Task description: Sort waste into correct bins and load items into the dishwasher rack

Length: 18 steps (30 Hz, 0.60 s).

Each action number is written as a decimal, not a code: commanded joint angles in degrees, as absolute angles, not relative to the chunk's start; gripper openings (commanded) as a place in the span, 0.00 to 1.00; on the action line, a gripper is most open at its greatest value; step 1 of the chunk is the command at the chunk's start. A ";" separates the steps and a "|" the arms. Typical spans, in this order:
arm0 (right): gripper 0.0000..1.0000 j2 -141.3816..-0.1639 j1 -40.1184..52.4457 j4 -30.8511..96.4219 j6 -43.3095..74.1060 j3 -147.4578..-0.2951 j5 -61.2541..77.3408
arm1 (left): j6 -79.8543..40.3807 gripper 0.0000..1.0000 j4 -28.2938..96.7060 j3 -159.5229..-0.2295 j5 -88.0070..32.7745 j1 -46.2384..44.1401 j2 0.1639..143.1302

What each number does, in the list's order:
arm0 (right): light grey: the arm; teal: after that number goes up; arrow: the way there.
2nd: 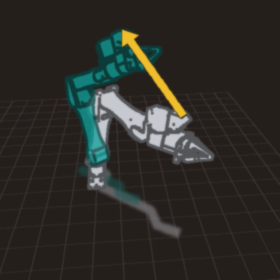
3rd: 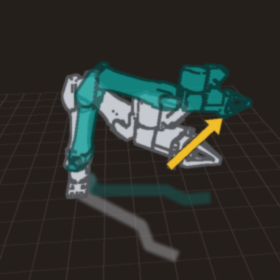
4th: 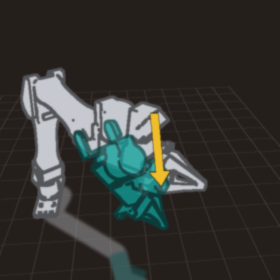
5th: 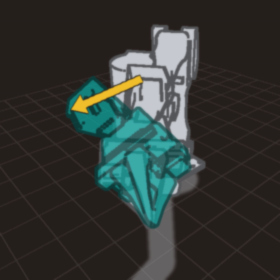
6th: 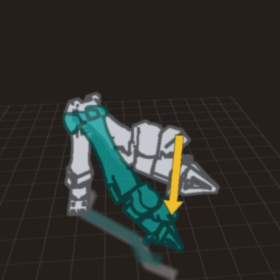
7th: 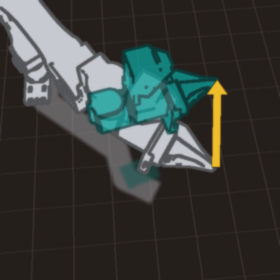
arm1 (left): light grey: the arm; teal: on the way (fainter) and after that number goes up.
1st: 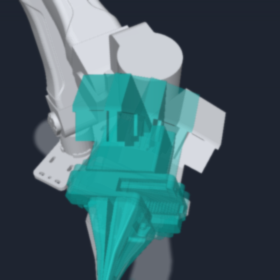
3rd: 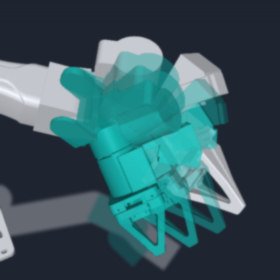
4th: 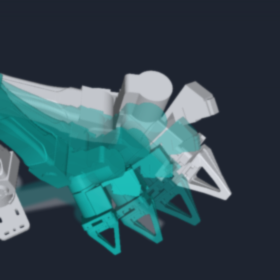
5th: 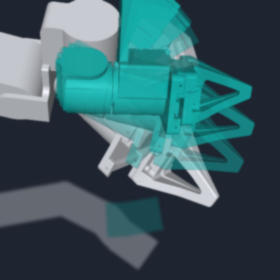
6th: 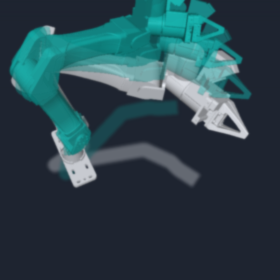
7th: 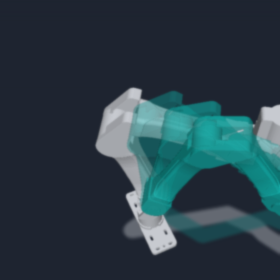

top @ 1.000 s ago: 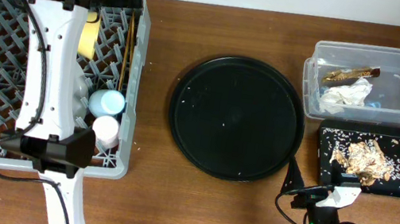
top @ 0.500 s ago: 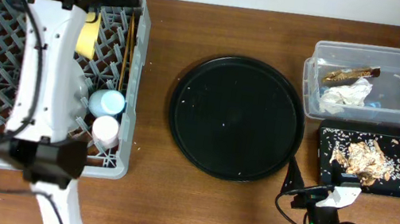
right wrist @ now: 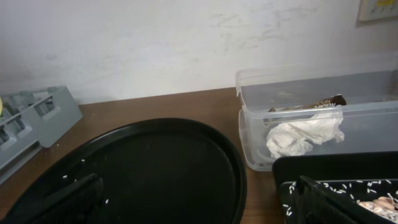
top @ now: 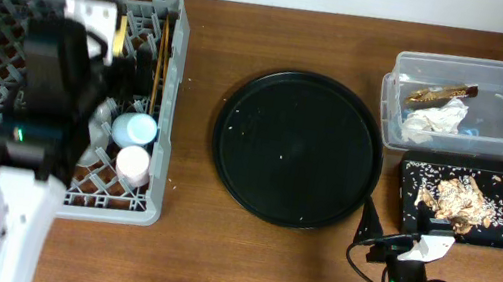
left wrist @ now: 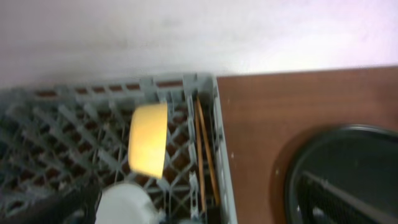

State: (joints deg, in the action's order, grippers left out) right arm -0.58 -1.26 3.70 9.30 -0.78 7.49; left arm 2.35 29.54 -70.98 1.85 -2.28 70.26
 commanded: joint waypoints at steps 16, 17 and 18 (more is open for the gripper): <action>0.99 -0.19 -0.71 3.73 9.76 -0.32 7.01 | 5.98 0.99 6.37 -13.80 1.45 -0.99 22.70; 0.98 -0.21 -0.71 3.73 9.76 -0.32 7.01 | 6.17 0.99 6.11 -12.14 1.50 -0.99 20.69; 0.98 -0.19 -0.71 3.73 9.76 -0.32 7.01 | 6.35 0.99 5.74 -10.81 1.91 -0.93 19.18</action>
State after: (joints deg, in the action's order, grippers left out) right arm -0.58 -1.23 3.77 9.26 -0.78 7.46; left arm 4.36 6.87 -14.72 1.87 -1.41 23.94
